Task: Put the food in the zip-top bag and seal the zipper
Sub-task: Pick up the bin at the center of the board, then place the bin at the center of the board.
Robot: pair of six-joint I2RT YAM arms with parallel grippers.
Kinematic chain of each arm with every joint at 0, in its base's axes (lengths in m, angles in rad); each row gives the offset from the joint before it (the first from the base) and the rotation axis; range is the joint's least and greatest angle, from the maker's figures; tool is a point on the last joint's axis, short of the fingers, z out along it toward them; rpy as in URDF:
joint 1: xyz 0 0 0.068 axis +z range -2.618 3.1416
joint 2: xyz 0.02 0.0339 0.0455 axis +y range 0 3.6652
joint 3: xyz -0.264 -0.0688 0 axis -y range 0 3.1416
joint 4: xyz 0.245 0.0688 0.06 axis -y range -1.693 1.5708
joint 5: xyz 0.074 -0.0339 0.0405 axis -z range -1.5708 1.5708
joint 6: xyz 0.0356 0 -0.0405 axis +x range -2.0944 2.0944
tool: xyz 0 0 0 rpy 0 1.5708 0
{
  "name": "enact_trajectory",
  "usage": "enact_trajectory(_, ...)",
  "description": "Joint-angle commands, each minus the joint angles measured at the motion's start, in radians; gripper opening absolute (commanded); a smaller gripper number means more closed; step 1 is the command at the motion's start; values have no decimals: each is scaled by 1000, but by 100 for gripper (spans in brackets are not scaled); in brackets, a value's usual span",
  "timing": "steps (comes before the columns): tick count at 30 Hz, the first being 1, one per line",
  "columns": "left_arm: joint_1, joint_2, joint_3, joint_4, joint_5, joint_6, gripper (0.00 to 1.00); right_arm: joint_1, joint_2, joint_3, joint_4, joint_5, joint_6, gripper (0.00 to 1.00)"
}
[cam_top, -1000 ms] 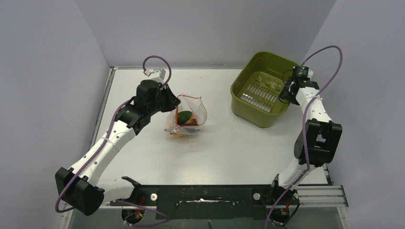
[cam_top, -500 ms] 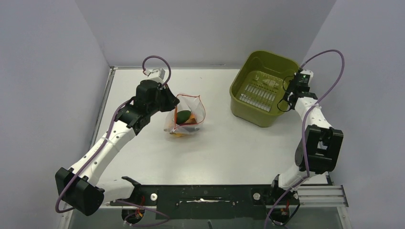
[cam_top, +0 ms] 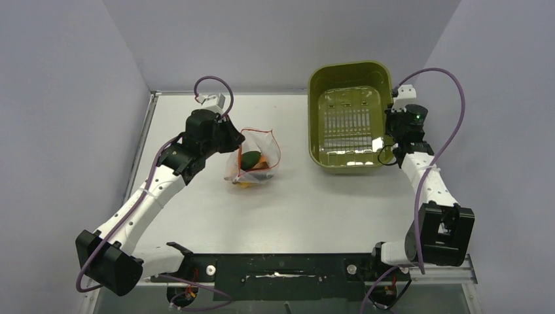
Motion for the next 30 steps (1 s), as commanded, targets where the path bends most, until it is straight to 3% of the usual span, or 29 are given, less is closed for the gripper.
enact_trajectory(1,11,-37,18,62,-7,13,0,-9,-95,3,205,-111,-225,0)
enact_trajectory(13,14,-39,19,47,-18,42,0,-17,-200,-31,191,-295,-607,0)
enact_trajectory(26,24,-32,13,57,-39,50,0,-51,-255,-74,235,-343,-540,0)
enact_trajectory(30,30,-19,39,73,-54,50,0,-103,-212,10,126,-434,-491,0)
